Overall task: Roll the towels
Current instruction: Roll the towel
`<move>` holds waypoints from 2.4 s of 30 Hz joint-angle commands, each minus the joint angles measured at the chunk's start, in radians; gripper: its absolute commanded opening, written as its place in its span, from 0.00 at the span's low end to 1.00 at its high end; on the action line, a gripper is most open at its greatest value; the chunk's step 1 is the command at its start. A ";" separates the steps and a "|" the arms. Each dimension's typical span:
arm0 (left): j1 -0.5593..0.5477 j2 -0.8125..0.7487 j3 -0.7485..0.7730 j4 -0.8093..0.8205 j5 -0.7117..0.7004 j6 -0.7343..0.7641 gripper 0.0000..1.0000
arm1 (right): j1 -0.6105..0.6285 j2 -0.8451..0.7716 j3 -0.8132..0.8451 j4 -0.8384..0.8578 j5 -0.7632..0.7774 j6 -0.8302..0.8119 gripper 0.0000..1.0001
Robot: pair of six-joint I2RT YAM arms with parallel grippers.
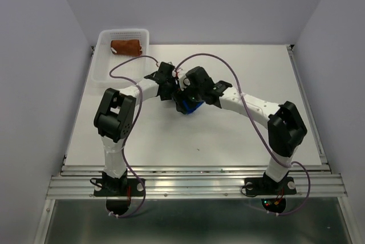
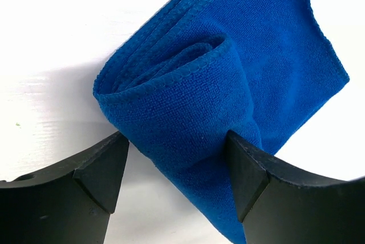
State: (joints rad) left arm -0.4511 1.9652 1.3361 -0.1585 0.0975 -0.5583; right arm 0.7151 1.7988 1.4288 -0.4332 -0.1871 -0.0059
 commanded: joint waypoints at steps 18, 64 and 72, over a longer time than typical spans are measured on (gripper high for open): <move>-0.006 0.055 0.086 -0.118 -0.002 -0.031 0.78 | 0.138 0.116 -0.320 0.577 0.589 -0.239 0.60; 0.025 -0.060 -0.043 0.100 0.104 -0.081 0.76 | -0.338 0.313 -0.013 0.171 -0.709 0.477 0.18; 0.014 -0.017 0.020 0.033 0.047 -0.107 0.58 | -0.318 0.067 -0.091 0.106 -0.447 0.194 0.70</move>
State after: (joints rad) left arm -0.4370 1.9446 1.3056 -0.0826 0.2062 -0.6601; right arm 0.3809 2.0590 1.3705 -0.3084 -0.7834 0.3557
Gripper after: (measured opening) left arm 0.588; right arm 0.631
